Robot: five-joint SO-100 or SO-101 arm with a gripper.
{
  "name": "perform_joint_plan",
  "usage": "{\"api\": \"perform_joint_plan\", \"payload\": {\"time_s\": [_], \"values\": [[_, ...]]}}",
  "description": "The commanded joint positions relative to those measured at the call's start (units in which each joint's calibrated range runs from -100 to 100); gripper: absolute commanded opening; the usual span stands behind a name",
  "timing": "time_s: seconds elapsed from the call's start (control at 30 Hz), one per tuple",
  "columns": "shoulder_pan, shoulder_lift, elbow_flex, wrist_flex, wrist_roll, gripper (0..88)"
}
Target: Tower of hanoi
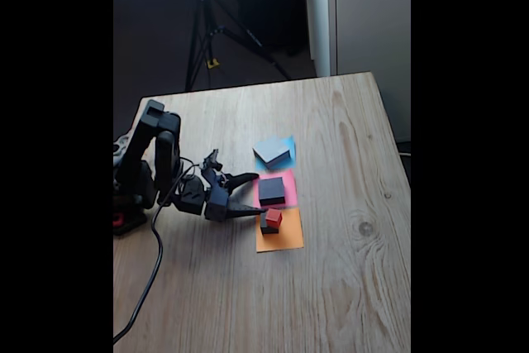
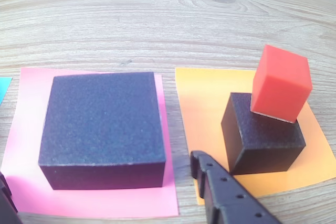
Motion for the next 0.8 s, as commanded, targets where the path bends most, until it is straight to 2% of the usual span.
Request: {"api": "perform_joint_plan", "payload": {"time_s": [0.0,0.77], "values": [[-0.37,-2.28,-0.22,0.74,0.69,42.7],[-1.46,-1.07,-5.68,0.42,0.69,42.6]]}}
